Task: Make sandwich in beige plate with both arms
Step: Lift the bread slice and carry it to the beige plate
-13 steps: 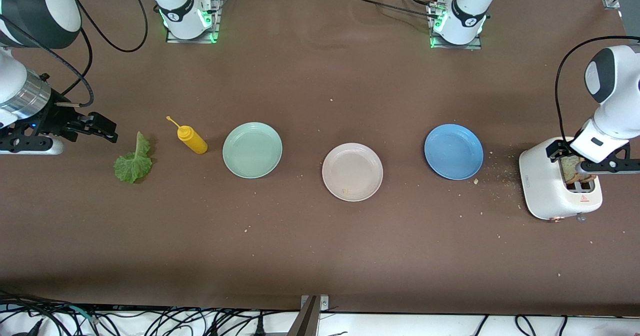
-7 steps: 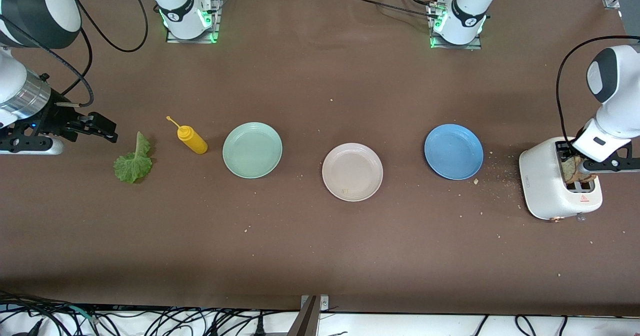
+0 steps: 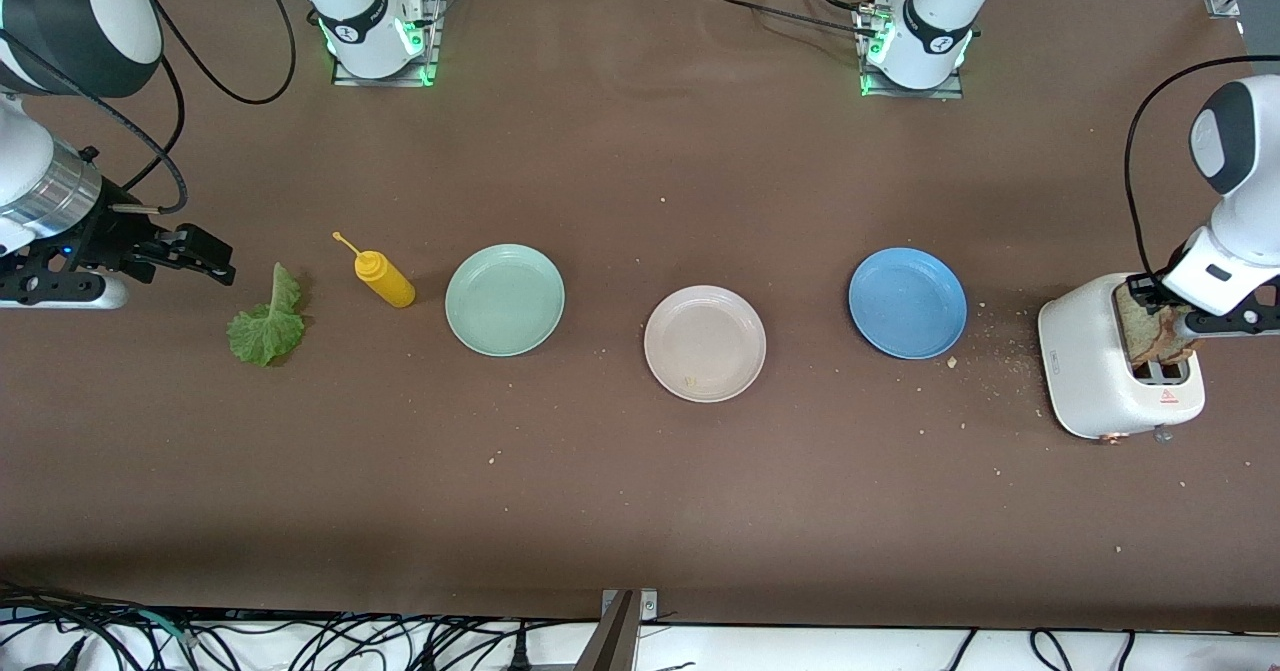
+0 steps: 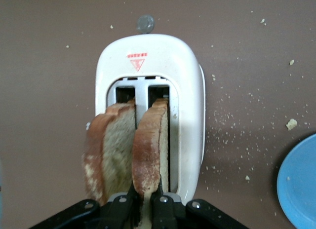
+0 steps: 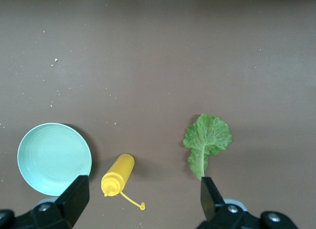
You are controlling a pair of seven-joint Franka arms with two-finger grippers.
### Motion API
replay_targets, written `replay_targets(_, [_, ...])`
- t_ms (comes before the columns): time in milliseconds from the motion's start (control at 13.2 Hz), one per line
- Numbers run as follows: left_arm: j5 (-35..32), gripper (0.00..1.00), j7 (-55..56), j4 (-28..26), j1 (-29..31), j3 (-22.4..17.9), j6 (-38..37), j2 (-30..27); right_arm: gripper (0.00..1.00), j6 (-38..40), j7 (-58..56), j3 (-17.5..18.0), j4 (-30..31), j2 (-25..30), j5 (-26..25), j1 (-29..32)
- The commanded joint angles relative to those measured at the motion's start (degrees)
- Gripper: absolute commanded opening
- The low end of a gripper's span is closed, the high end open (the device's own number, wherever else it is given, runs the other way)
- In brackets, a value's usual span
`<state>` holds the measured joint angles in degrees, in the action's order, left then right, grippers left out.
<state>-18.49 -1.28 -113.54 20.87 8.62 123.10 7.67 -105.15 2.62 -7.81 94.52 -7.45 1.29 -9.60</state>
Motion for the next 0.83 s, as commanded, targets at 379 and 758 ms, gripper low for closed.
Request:
replay_targets(379, [-0.8,0.0,-0.2,12.6,-0.5,14.4,-26.4,-1.4,1.0,-0.1,0.0,0.2,0.0,0.6,-0.2,0.3])
replay_targets(758, [16.2,0.0,4.6,14.8,-1.4,20.8,-26.5,3.0,1.0,-0.1,-0.3,0.1,0.0,0.9,-0.2,0.3])
